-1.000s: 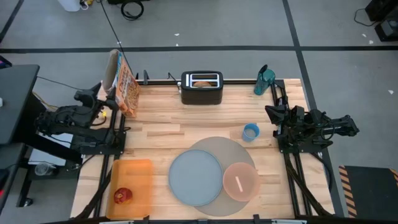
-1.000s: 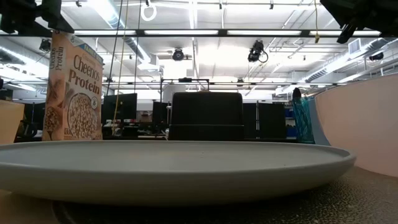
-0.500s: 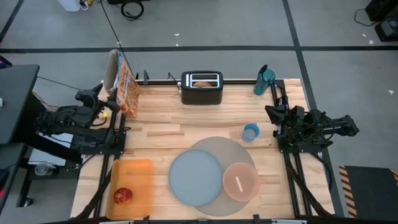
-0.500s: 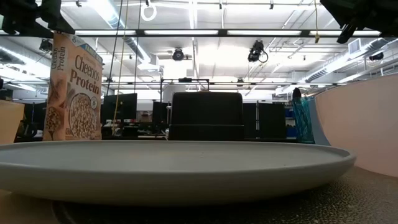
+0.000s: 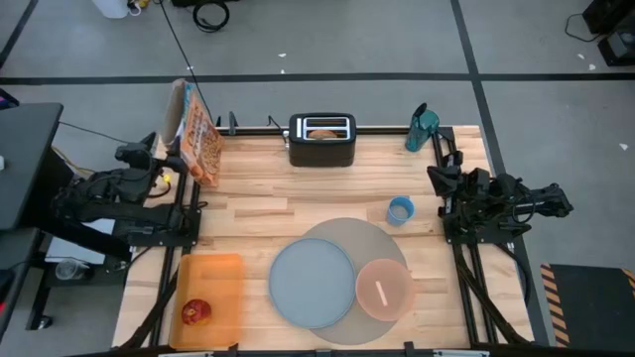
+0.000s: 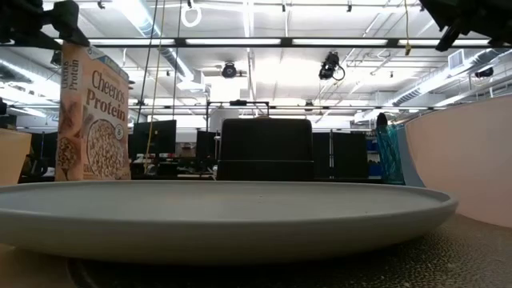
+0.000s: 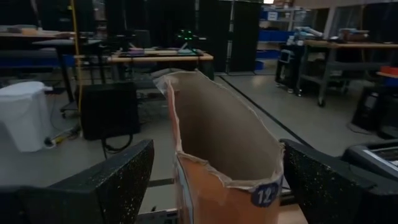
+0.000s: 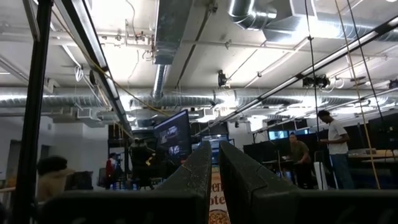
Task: Arrange a breakfast setting
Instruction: Pour the cereal from the cereal box into the pink bowl
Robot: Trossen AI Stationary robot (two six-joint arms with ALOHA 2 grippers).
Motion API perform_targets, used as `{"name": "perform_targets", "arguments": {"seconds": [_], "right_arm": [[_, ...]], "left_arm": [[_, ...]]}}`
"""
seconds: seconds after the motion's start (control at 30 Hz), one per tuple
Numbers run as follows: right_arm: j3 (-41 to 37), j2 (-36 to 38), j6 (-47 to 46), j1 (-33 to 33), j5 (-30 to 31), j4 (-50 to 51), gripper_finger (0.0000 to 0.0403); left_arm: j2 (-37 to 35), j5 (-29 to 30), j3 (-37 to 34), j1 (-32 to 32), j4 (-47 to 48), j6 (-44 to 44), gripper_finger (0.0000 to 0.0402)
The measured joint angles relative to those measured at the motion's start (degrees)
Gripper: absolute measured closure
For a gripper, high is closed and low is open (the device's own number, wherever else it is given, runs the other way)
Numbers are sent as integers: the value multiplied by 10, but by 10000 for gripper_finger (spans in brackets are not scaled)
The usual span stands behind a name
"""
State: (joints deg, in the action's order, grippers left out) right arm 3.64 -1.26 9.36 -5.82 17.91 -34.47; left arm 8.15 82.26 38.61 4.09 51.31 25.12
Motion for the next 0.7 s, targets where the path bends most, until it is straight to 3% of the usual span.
{"name": "perform_targets", "arguments": {"seconds": [0.3,0.53,0.7], "right_arm": [[0,0,40,0,-15,-34,365],[0,0,82,0,-27,-72,365],[0,0,84,0,-30,-72,365]], "left_arm": [[32,-30,-23,-26,15,78,51],[74,-23,-25,-42,-61,133,51],[103,-27,-25,-67,-25,183,51]]}}
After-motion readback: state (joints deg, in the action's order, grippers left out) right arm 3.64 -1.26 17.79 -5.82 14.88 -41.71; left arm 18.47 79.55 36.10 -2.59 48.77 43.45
